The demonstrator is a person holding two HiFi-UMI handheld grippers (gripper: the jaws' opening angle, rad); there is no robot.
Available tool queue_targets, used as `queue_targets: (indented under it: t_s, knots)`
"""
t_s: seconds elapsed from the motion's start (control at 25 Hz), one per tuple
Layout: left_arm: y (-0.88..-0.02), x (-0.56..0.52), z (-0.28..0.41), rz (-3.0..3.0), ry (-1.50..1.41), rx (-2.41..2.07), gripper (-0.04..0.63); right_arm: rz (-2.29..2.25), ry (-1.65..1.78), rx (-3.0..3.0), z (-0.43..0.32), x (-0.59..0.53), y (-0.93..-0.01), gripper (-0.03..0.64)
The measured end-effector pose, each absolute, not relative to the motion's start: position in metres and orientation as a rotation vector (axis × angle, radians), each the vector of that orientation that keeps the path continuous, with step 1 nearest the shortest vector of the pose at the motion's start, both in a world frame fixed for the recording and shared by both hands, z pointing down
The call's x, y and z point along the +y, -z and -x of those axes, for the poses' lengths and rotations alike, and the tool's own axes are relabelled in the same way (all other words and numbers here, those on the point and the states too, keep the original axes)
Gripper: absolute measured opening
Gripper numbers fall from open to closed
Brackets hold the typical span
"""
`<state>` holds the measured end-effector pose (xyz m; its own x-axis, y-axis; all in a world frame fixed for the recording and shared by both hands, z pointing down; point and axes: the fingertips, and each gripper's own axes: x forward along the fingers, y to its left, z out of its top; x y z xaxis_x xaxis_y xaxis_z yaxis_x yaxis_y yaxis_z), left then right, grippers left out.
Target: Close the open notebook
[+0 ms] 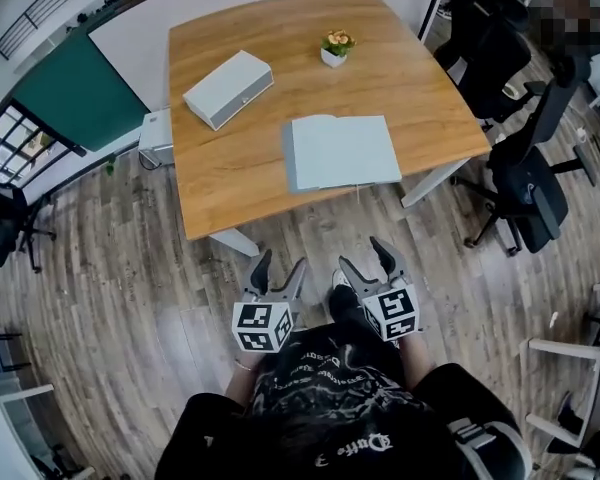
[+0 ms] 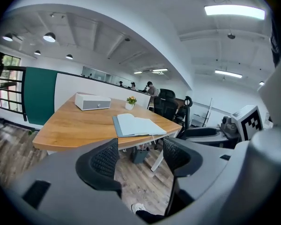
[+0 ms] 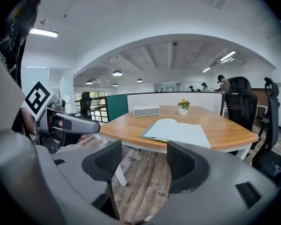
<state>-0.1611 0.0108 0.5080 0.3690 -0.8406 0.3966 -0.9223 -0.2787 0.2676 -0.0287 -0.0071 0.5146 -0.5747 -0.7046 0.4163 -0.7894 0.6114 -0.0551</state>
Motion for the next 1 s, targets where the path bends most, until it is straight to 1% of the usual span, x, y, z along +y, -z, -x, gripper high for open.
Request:
queue_targets:
  t_s: [0.4, 0.76, 1.0]
  knots:
    - [-0.519, -0.079, 0.135, -2.060, -0.258, -1.635, 0.324, -0.963, -0.335, -2.592, 0.021, -0.109, -0.521, 0.291]
    - [-0.523, -0.140, 0.110, -2.020, -0.286, -1.724, 0.324, -0.885, -0.327, -2.623, -0.010, -0.161, -0.528, 0.291]
    - [-0.527, -0.159, 0.117, -1.927, -0.274, -1.788, 0.322, -0.855, -0.337, -2.604, -0.026, -0.186, -0.534, 0.291]
